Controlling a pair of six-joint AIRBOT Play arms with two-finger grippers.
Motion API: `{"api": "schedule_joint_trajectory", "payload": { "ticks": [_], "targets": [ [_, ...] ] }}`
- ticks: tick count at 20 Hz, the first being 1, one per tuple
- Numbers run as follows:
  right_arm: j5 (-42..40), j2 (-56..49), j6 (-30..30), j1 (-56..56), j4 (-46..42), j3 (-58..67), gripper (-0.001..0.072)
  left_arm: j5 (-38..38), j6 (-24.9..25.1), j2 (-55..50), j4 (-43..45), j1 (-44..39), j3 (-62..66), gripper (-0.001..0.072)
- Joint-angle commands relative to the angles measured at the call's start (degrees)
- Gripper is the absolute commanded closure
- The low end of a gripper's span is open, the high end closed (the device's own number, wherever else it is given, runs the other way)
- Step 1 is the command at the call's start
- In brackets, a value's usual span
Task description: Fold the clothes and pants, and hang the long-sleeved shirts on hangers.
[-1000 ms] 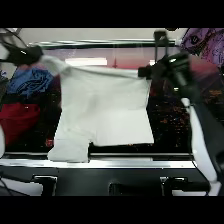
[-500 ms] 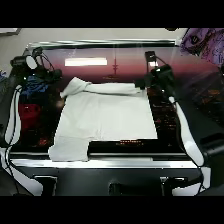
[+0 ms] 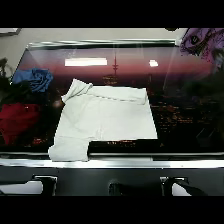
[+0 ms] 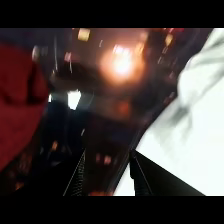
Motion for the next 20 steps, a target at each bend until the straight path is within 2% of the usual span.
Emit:
{"api": "schedule_joint_trajectory", "payload": {
  "ticks": [1, 5, 12, 14, 16, 20],
  "targets": [
    [-4.8, 8.1, -3.0, -9.3, 8.8, -19.6, 0.0396, 1.5, 0.9, 13.2, -2.4, 4.9, -20.6, 0.0377],
    [-11.7, 4.4, -3.6, -9.2, 16.4, -30.2, 0.0396, 3.4, 0.9, 18.8, -2.4, 5.1, -31.2, 0.0378],
    [-9.0, -6.4, -10.0, -9.2, 24.0, -31.0, 0.0393, 3.7, 0.8, 17.9, -2.4, 5.1, -32.7, 0.0379],
    [-8.9, -9.5, -11.7, -9.2, 25.9, -31.0, 0.0341, 3.7, 0.9, 17.9, -2.4, 5.1, -32.7, 0.0378],
    [-8.7, -11.5, -13.6, -9.2, 27.9, -31.0, 0.0341, 3.7, 0.9, 17.9, -2.4, 5.1, -32.7, 0.0378],
    [-5.9, -13.6, -14.5, -3.9, 27.4, -31.0, 0.0340, 3.7, 0.8, 17.9, -2.4, 5.1, -32.7, 0.0379]
  ]
}}
